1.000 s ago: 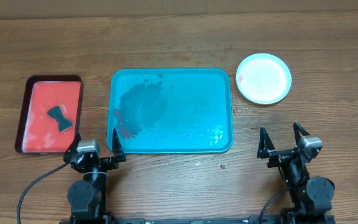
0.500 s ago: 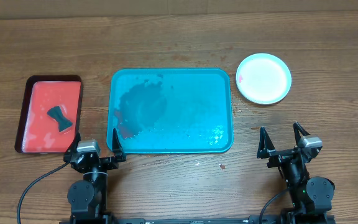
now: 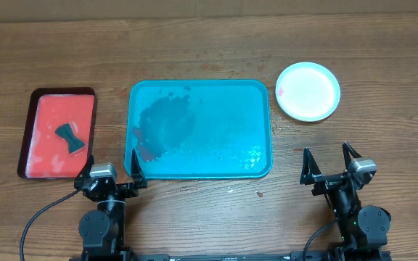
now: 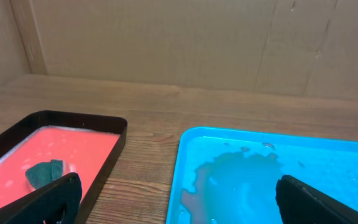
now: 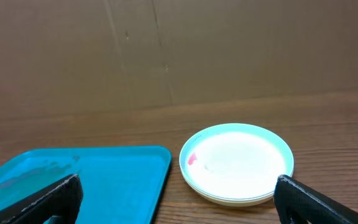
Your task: Clean dirty plates on tray and stack at the side
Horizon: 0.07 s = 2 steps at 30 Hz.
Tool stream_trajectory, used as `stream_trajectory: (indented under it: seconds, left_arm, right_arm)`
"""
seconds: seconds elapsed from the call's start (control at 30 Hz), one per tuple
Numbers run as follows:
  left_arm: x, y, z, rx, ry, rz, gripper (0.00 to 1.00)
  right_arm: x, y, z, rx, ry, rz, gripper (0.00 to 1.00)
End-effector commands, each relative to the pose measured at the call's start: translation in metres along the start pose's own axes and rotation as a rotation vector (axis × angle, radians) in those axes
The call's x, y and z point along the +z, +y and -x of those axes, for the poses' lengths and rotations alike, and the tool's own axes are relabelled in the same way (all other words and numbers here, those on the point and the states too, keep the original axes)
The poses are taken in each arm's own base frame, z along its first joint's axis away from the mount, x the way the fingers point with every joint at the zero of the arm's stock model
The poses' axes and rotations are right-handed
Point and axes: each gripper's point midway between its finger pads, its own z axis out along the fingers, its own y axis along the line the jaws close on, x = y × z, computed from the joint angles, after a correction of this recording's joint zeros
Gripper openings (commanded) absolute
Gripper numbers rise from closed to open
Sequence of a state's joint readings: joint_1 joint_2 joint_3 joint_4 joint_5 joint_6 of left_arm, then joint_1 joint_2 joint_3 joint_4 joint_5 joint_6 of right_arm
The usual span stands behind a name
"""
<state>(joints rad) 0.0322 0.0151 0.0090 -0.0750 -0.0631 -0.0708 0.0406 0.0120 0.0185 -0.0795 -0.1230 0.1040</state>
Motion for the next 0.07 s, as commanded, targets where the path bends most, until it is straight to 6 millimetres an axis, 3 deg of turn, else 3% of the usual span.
stream_trajectory:
  seconds: [0.0, 0.03]
  left_arm:
    - [-0.0004, -0.0036, 0.0004, 0.019, -0.007, -0.018, 1.0]
    - [-0.0004, -0.0036, 0.0004, 0.019, -0.007, -0.018, 1.0]
  right_arm:
    - [0.0001, -0.0025, -0.0012, -0.004, -0.007, -0.011, 1.0]
    - [0.0001, -0.0025, -0.0012, -0.004, -0.007, -0.011, 1.0]
